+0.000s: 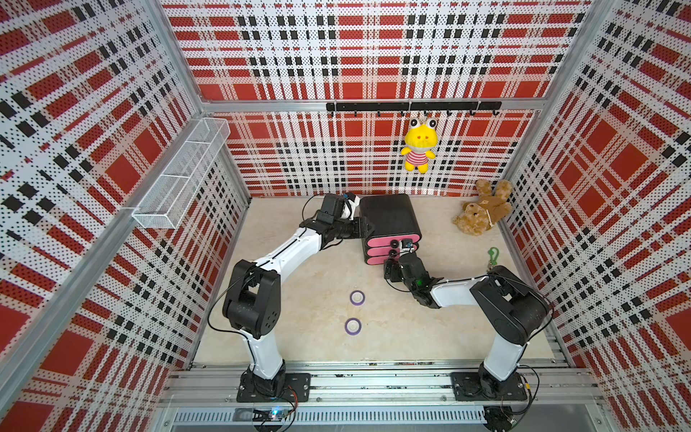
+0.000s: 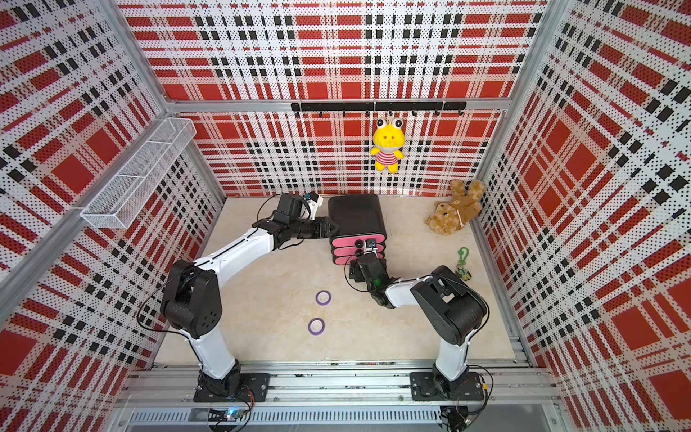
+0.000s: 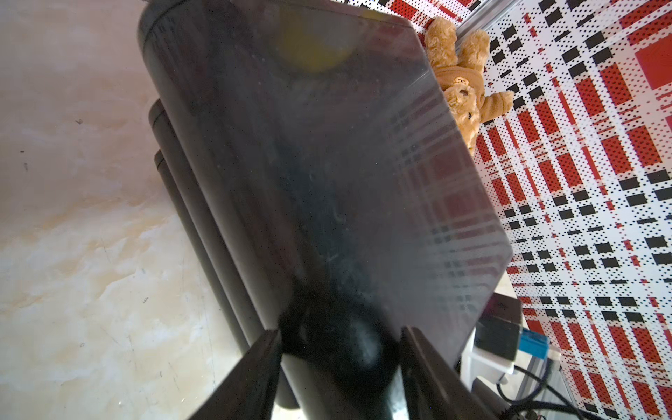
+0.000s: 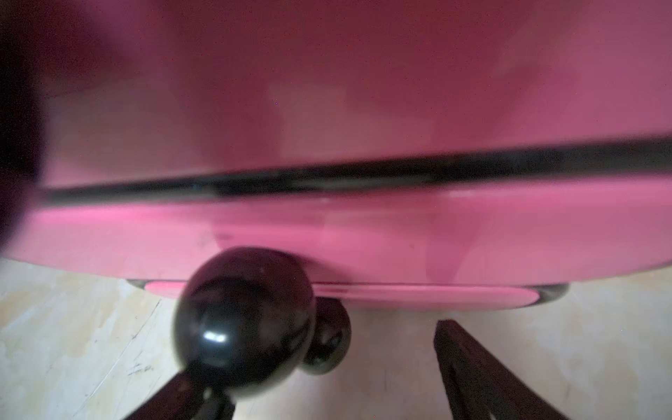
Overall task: Place the transparent tape into the drawer according to color
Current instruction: Open the drawer in the storage box.
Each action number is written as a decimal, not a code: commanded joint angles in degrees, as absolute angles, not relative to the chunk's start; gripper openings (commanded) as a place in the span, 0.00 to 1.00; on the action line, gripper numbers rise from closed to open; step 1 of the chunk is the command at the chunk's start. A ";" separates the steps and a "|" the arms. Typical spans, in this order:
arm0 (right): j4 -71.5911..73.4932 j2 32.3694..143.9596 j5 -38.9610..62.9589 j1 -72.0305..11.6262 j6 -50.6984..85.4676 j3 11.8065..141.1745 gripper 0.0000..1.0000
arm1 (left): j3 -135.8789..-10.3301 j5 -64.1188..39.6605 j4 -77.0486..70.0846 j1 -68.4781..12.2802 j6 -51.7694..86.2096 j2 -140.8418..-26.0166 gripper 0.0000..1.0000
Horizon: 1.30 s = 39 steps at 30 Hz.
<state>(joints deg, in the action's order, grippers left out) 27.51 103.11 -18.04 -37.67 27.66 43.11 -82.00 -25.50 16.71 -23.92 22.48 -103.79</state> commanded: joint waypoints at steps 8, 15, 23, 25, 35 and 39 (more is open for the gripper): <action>27.36 105.73 -17.06 -36.05 26.99 45.35 0.80 | -80.77 -29.05 17.49 -24.70 21.45 -105.15 0.59; 27.78 105.98 -16.46 -36.04 26.37 45.18 0.66 | -80.77 -29.09 17.53 -24.70 21.45 -105.01 0.59; 28.51 105.66 -16.37 -36.04 25.68 44.56 0.49 | -80.82 -29.09 17.62 -24.70 21.45 -105.07 0.58; 28.32 105.64 -16.28 -36.04 25.51 44.56 0.46 | -80.78 -29.00 17.68 -24.70 21.45 -105.03 0.58; 27.88 103.09 -15.69 -36.21 26.10 41.57 0.39 | -80.95 -28.92 17.85 -24.70 21.45 -105.10 0.58; 26.89 100.88 -16.50 -37.15 25.84 39.93 0.38 | -81.04 -28.96 17.92 -24.70 21.45 -105.07 0.58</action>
<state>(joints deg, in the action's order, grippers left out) 28.27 103.50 -14.11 -36.49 28.82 41.34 -81.89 -27.49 16.49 -24.10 22.48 -103.94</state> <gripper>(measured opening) 0.387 0.584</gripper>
